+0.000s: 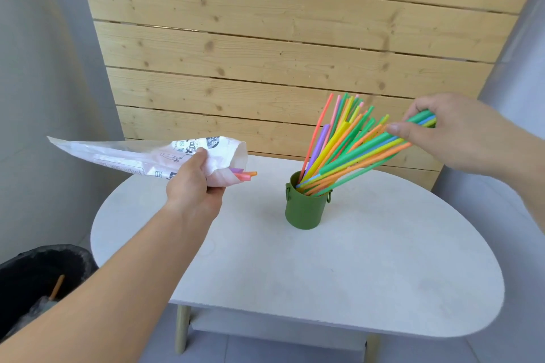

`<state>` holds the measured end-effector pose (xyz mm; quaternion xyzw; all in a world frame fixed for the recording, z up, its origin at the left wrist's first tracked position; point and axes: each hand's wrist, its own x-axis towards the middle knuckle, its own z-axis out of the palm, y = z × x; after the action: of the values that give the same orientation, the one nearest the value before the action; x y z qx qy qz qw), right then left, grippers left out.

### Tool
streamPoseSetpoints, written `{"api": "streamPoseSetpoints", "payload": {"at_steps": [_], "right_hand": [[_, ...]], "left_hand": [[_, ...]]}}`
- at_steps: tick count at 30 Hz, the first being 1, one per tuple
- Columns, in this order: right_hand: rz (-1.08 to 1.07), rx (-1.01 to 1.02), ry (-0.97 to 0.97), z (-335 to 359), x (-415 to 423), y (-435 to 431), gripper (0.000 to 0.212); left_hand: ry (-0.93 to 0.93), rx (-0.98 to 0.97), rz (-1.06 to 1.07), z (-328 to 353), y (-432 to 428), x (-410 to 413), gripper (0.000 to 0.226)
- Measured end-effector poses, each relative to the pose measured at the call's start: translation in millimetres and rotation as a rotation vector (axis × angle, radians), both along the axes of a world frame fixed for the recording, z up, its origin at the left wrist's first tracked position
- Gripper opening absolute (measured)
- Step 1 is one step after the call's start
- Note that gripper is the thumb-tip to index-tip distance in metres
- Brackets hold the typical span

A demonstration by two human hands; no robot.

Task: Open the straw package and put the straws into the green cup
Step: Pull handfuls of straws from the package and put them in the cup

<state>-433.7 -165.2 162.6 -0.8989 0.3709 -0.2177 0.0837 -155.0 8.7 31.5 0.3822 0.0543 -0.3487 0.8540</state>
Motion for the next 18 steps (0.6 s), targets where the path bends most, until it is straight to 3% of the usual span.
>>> {"api": "streamPoseSetpoints", "payload": {"at_steps": [8, 18], "right_hand": [[-0.001, -0.069, 0.100, -23.8, 42.4, -5.6, 0.028], [-0.153, -0.063, -0.255, -45.0, 70.0, -8.6, 0.033]], "left_hand": [[-0.040, 0.019, 0.007, -0.2, -0.8, -1.5, 0.041], [-0.121, 0.035, -0.035, 2.0, 1.9, -1.3, 0.041]]}}
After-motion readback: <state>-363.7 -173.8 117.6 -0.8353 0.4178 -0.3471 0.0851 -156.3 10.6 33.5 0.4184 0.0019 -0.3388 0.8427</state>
